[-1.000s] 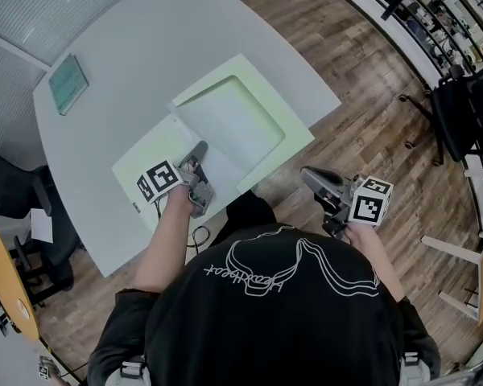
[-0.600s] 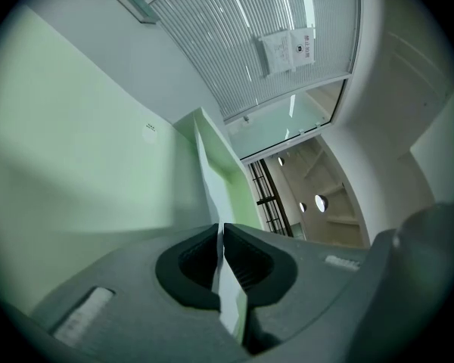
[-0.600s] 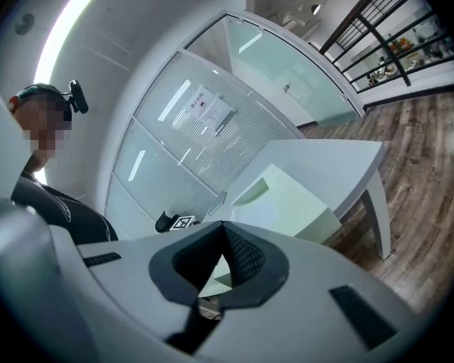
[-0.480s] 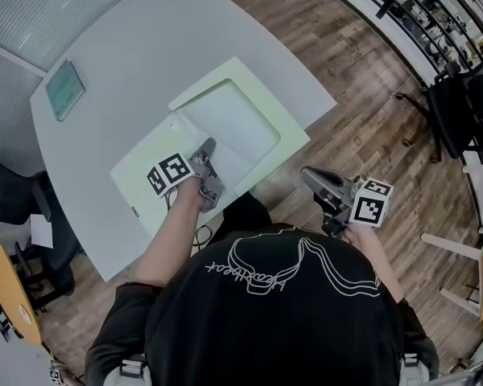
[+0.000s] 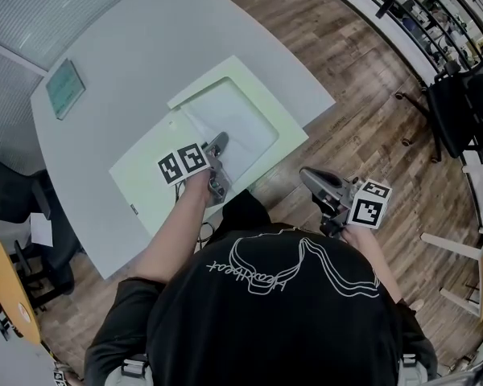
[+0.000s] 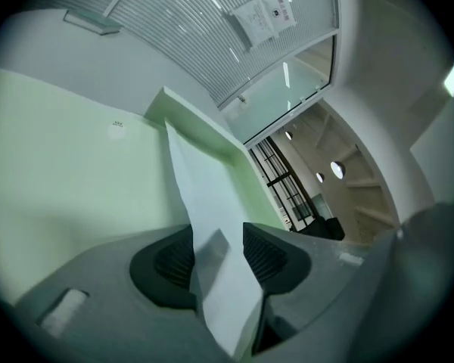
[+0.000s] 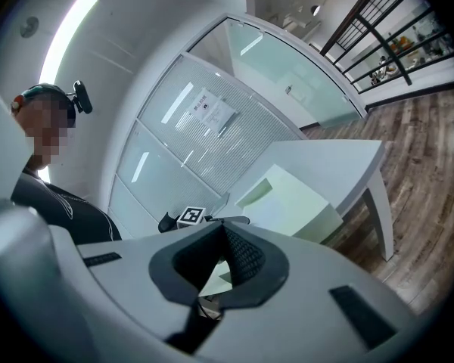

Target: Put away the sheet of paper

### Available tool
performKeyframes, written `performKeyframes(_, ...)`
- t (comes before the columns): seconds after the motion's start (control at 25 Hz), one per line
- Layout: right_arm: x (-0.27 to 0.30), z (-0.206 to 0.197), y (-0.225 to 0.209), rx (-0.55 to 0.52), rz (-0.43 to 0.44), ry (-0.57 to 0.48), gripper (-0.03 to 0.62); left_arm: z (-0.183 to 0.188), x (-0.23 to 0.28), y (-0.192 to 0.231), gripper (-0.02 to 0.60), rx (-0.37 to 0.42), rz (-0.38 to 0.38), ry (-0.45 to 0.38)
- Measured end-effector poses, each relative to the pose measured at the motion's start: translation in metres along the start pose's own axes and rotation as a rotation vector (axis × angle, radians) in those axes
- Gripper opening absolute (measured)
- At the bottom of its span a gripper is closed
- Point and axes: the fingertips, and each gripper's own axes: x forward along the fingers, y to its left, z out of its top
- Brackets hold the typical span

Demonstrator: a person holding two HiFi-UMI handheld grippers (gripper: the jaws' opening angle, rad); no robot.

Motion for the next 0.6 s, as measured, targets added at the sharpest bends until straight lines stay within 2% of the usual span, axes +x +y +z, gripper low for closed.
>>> performKeyframes(0.16, -0.002, 0.003, 0.008, -0.018, 0.018, -0.004, 0.009, 0.000, -0.009, 0.003, 0.213, 0.083, 0.071, -0.014)
performKeyframes(0.36, -0.004, 0.007, 0.024, -0.077, 0.039, 0.006, 0.009, 0.009, -0.033, 0.001, 0.219, 0.146, 0.096, -0.066)
performKeyframes(0.52, -0.006, 0.011, 0.045, -0.143, 0.078, 0.009, 0.009, 0.020, -0.068, -0.017, 0.218, 0.281, 0.107, -0.148)
performKeyframes(0.6, -0.005, 0.012, 0.058, -0.188, 0.099, 0.020, 0.009, 0.022, -0.087, -0.031, 0.218, 0.346, 0.088, -0.179)
